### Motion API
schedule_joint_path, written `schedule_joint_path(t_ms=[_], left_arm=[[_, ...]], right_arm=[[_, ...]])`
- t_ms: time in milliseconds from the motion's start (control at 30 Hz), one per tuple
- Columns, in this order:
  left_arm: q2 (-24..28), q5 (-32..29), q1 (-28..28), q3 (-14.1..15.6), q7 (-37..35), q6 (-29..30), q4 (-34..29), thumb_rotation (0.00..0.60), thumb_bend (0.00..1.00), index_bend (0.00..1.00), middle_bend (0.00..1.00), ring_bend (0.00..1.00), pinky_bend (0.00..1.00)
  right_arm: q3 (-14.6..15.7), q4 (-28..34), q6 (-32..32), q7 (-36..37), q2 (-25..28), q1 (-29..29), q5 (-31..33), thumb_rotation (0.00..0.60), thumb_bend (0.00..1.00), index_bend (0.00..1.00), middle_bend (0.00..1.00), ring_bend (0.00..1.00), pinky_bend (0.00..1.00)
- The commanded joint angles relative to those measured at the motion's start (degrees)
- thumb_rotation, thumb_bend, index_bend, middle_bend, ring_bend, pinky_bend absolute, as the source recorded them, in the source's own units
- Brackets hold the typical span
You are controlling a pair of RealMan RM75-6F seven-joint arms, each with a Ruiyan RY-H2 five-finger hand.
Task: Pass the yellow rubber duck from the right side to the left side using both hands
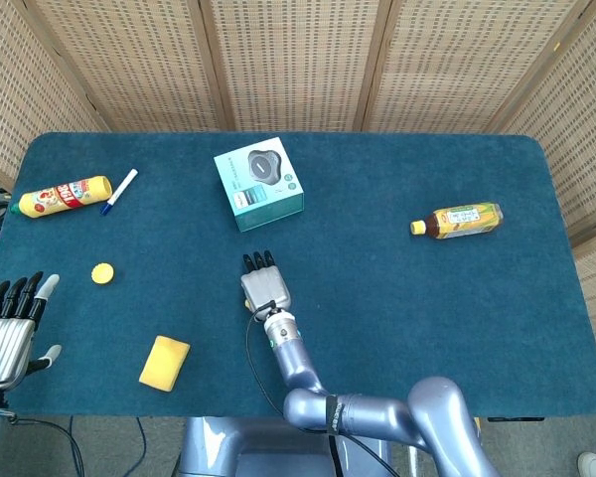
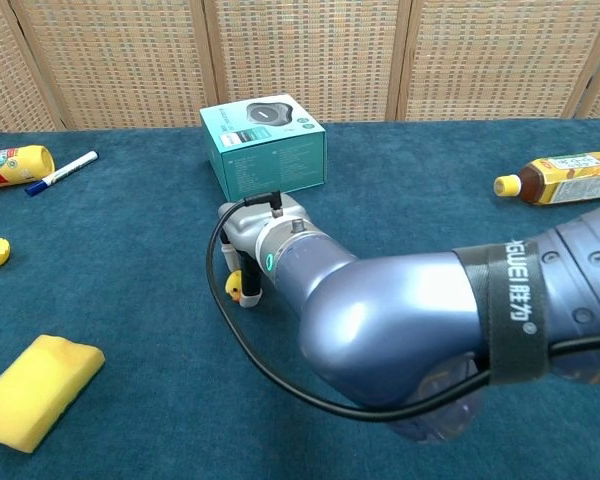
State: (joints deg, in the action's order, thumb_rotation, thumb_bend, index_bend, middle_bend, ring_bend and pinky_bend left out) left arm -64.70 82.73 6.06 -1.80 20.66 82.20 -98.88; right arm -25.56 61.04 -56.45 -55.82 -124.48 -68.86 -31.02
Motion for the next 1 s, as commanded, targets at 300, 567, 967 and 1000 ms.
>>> schedule_joint_path(t_ms=[300, 567, 967, 1000], left_arm=[[0.3, 0.2, -0.3, 0.2, 0.0, 0.6, -0.5, 0.600, 0.21, 0.00, 0.00, 0.00, 0.00], [0.5, 1.1, -0.3, 0.6, -0.2, 1.0, -0.9, 0.600, 0.22, 0.00, 0.00, 0.00, 0.00], [0.2, 1.5, -0.4, 0.4, 0.1, 1.7, -1.0, 0.600, 0.22, 0.00, 0.00, 0.00, 0.00], [0.1, 1.7, -0.4, 0.5, 0.3, 1.7, -1.0, 0.600, 0.21, 0.00, 0.00, 0.00, 0.00]], right_arm=[[3.0, 10.4, -5.3, -1.0, 6.1, 4.3, -1.7, 0.600, 0.13, 0.20, 0.00, 0.00, 0.00], [8.0, 27.2, -14.7, 1.4, 21.2, 14.4, -7.0, 0.600, 0.12, 0.16, 0.00, 0.00, 0.00], [15.3, 37.4, -19.3, 21.3, 44.7, 31.4, -18.8, 0.600, 0.12, 0.11, 0.00, 0.00, 0.00], [15.7, 37.2, -19.3, 23.0, 45.8, 32.4, -19.5, 0.600, 0.12, 0.11, 0.00, 0.00, 0.00]])
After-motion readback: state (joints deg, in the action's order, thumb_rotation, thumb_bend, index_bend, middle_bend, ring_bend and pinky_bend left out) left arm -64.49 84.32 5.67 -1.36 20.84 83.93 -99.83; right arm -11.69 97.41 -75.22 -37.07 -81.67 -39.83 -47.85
